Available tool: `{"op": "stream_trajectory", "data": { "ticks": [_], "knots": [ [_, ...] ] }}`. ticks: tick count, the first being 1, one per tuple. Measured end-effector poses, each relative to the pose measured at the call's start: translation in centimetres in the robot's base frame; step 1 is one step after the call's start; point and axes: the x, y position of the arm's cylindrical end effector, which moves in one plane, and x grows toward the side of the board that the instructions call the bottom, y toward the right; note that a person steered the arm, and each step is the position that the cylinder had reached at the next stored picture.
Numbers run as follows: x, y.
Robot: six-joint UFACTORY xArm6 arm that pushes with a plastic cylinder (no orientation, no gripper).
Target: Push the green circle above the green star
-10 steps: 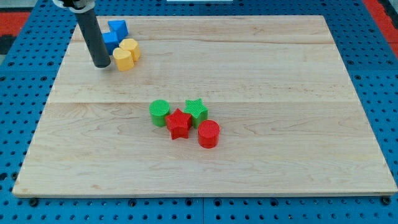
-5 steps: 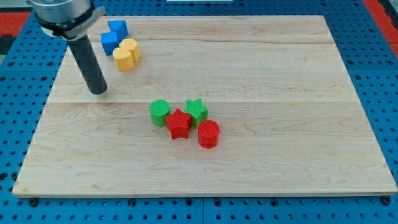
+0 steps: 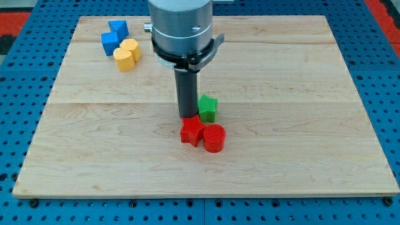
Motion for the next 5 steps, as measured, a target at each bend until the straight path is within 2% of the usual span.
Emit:
{"op": "stream_trajectory", "data": {
  "ticks": [2,3,4,5],
  "knots": [
    [-3.7,-1.9],
    [-5.4,0.8],
    [-5.3,-0.9],
    [-7.5,-5.4]
  ]
}}
